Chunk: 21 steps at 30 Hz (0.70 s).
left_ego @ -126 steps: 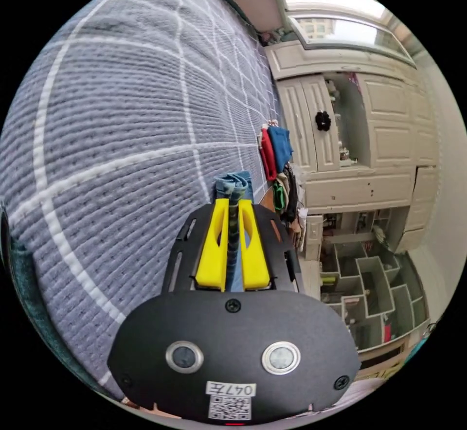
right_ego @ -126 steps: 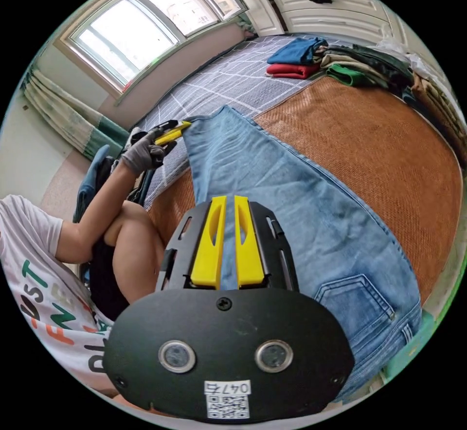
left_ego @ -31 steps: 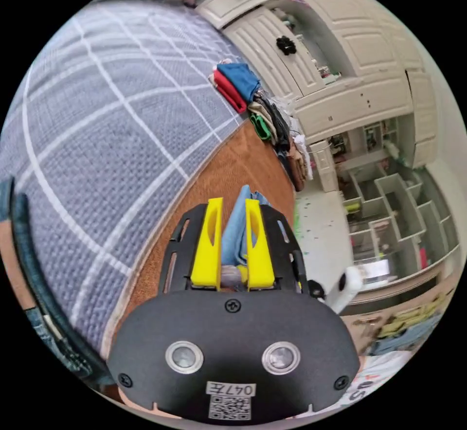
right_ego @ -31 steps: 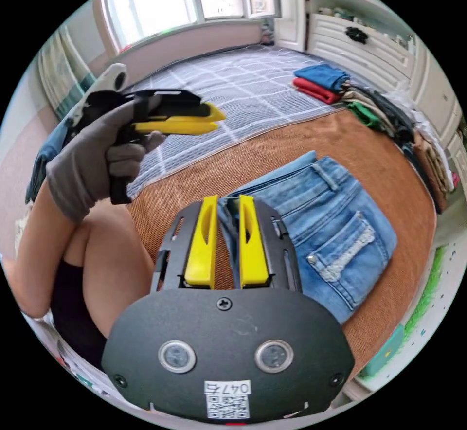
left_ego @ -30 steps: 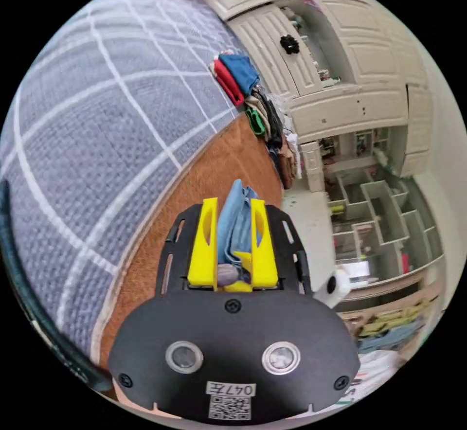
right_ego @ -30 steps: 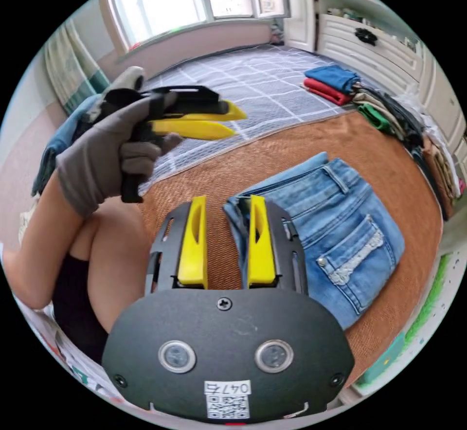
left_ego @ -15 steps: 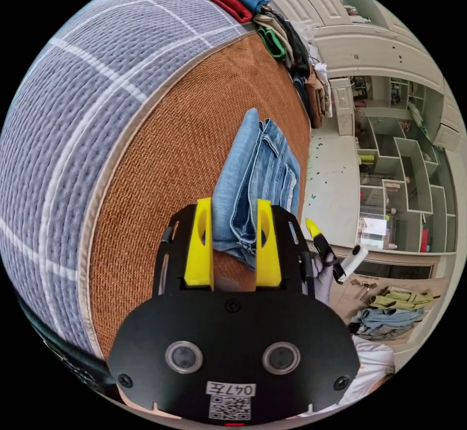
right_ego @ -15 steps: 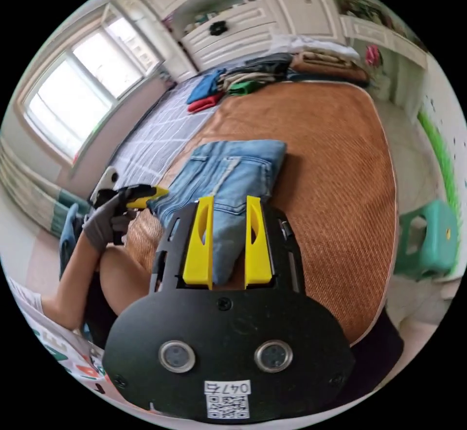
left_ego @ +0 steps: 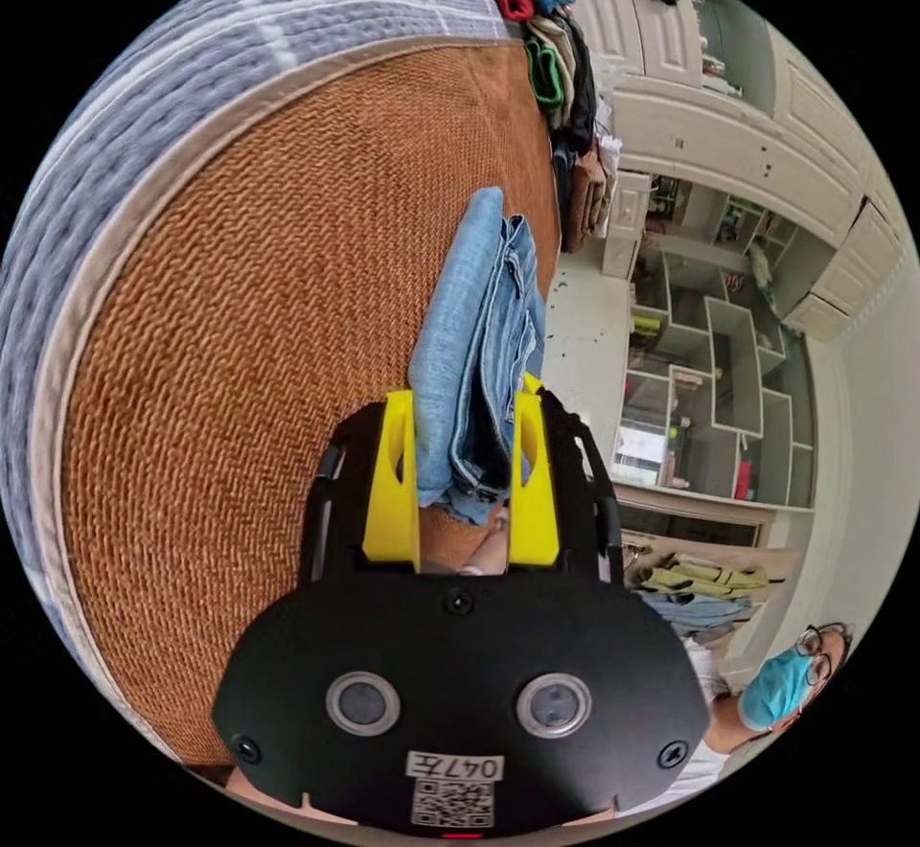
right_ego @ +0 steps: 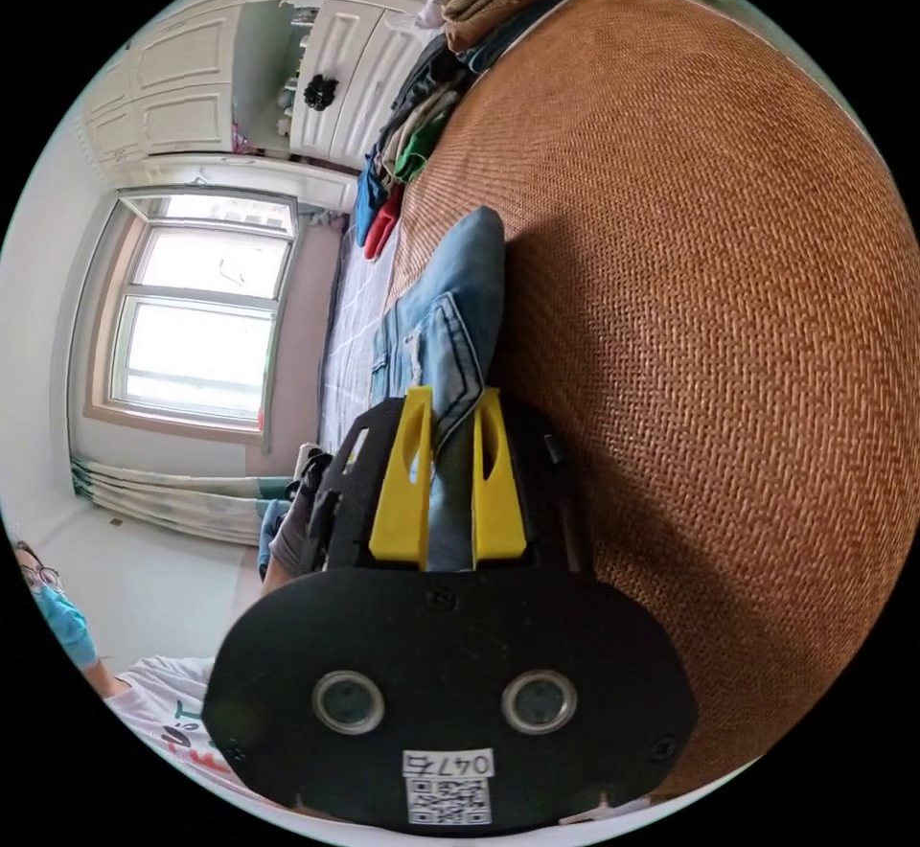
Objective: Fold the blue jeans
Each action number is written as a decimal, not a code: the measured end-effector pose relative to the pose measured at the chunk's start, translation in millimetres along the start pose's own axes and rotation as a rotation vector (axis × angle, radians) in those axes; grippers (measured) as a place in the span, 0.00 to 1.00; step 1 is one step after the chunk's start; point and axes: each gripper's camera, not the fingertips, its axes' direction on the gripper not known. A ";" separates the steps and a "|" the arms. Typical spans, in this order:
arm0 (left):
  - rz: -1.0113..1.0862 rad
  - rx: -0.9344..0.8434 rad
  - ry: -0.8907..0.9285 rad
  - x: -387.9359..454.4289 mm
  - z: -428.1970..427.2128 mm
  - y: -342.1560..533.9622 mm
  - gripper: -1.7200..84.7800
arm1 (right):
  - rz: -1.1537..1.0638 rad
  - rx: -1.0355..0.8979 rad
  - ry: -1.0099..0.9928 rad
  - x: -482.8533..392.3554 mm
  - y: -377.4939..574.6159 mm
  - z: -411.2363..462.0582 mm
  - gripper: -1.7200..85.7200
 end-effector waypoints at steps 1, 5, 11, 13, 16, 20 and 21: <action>-0.002 -0.005 -0.017 -11.1 -2.3 8.5 0.15 | 0.000 -0.008 -0.019 -0.8 0.7 -1.7 0.05; 0.082 -0.055 0.004 -39.1 -11.6 39.7 0.08 | -0.049 -0.006 0.046 -20.3 7.9 -16.6 0.04; 0.440 -0.070 -0.099 9.7 -34.2 131.7 0.07 | -0.283 0.048 0.171 -98.0 28.9 -74.3 0.04; 0.526 -0.030 -0.088 24.0 -55.4 176.8 0.07 | -0.368 0.074 0.193 -128.6 39.5 -97.6 0.04; 0.632 0.076 -0.028 32.0 -115.0 269.5 0.07 | -0.493 0.074 0.156 -177.5 58.7 -128.9 0.04; 0.696 0.203 -0.029 7.4 -207.4 404.2 0.07 | -0.673 0.009 0.105 -244.5 92.1 -133.2 0.04; 0.692 0.216 -0.034 0.4 -220.5 422.5 0.07 | -0.693 -0.008 0.099 -253.2 97.0 -129.5 0.04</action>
